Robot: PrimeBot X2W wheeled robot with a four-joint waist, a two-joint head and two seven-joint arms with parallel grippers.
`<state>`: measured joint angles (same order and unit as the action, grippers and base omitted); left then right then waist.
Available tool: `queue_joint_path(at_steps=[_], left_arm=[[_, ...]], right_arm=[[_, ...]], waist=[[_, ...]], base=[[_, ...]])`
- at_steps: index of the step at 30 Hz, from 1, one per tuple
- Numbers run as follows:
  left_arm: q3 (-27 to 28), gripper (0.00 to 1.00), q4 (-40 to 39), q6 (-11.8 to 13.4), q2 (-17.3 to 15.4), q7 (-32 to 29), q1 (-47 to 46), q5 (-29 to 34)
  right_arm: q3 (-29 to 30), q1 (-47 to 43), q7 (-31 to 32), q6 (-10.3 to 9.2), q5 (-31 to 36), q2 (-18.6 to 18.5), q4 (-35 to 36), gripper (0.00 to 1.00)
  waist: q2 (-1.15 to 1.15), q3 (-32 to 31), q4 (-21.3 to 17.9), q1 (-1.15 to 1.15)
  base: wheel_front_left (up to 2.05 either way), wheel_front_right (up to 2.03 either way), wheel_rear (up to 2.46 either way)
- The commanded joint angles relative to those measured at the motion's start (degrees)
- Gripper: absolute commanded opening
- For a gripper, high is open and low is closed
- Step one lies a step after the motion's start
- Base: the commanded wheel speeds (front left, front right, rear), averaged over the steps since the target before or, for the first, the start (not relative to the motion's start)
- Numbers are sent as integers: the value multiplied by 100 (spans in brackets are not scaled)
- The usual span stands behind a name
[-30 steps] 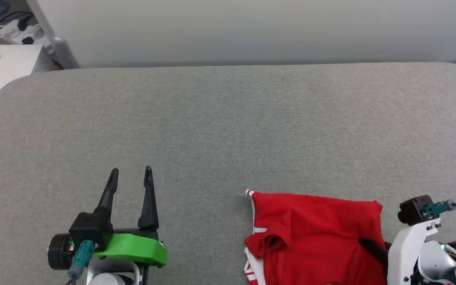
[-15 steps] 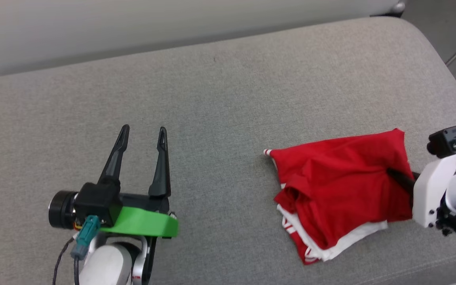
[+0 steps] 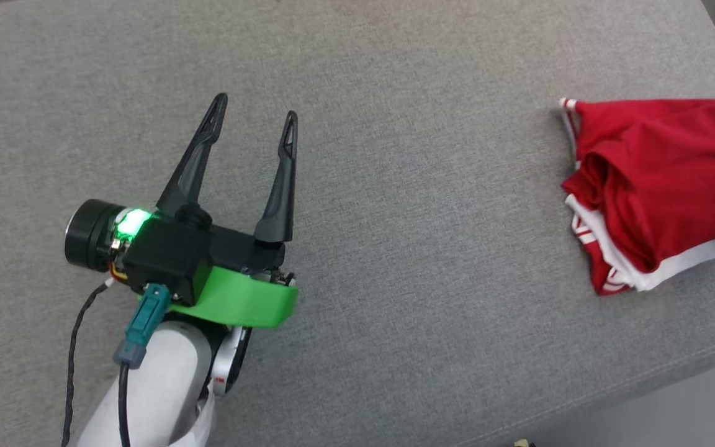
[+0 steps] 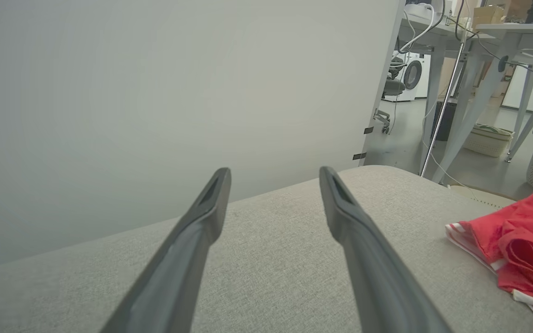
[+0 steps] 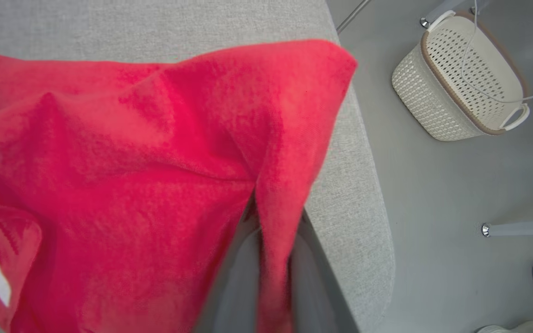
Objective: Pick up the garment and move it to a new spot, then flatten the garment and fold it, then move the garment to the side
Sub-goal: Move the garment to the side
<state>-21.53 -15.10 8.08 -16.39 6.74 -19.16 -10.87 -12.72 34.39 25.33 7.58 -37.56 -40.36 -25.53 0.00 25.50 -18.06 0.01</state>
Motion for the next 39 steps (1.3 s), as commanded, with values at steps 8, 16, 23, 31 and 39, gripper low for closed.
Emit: queue_joint_path(at_steps=[8, 16, 23, 31, 39], left_arm=[[-180, 100, -243, -141, -42, -241, -696, 279], [-336, 100, -291, -230, 21, -259, -1114, 371], [-329, 100, -169, -199, 36, -138, -1098, 313], [-286, 100, 69, -108, 89, 127, -824, 132], [-226, 100, 371, 34, 174, 396, -302, -137]], right_arm=[[328, 863, -673, -9, 306, -156, -1010, 0], [464, 1496, -1451, -9, 607, 50, -1986, 0], [571, 1728, -1827, -9, 871, 218, -2660, 100], [695, 1764, -2462, -9, 1291, 305, -3060, 100], [1204, 1554, -3481, -9, 1953, 500, -3322, 100]], waist=[[0, 1151, -165, -1], [0, 1643, 31, -1], [0, 1592, 185, -1], [0, 1114, 312, -1], [0, 367, 468, -1]], base=[[0, 0, 0], [0, 0, 0], [0, 0, 0], [0, 0, 0], [0, 0, 0]])
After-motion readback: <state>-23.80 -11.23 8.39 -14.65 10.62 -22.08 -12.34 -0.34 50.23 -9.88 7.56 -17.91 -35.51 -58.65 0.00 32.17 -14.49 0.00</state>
